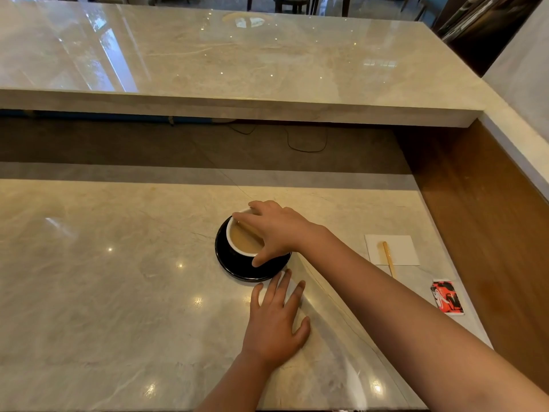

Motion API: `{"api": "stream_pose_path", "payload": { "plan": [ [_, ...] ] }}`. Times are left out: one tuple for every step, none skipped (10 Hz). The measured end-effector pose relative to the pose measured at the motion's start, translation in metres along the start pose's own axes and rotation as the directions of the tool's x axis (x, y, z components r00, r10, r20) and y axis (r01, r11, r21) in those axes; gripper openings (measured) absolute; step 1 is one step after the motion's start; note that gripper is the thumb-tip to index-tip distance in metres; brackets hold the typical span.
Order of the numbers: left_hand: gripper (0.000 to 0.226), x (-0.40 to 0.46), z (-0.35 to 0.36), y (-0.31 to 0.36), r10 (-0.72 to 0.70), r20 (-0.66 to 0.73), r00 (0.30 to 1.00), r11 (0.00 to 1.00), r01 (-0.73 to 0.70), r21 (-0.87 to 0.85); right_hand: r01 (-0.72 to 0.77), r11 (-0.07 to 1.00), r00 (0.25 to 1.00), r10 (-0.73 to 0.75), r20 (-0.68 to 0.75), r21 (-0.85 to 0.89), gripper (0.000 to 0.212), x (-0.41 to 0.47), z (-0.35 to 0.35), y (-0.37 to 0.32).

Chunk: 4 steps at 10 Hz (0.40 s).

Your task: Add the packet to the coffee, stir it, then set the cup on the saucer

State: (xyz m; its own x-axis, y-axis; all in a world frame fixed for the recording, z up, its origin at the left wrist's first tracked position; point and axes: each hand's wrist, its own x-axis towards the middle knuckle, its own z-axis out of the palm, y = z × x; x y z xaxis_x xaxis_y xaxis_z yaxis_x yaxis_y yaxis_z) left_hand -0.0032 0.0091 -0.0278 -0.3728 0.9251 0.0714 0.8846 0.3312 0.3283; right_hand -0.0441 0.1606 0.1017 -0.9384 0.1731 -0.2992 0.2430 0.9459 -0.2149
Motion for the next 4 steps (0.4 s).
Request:
{"api": "stream_pose_path", "payload": {
  "plan": [
    [0.059, 0.000, 0.000, 0.001, 0.002, 0.005, 1.000, 1.000, -0.002, -0.001, -0.022, 0.999, 0.999, 0.023, -0.029, 0.028, 0.091, -0.008, -0.002, 0.000],
    [0.060, 0.001, -0.001, 0.002, 0.017, -0.008, 1.000, 1.000, -0.018, -0.010, -0.081, 0.992, 0.987, 0.092, -0.131, 0.092, 0.074, -0.027, -0.008, 0.006],
    [0.060, -0.001, 0.001, 0.000, 0.026, -0.016, 1.000, 0.999, -0.026, -0.020, -0.169, 0.980, 0.966, 0.186, -0.182, 0.103, 0.063, -0.044, 0.000, 0.010],
    [0.060, -0.004, 0.003, -0.002, 0.049, -0.031, 0.998, 0.998, -0.050, -0.049, -0.262, 0.958, 0.933, 0.282, -0.225, 0.112, 0.053, -0.057, 0.010, 0.018]
  ]
}}
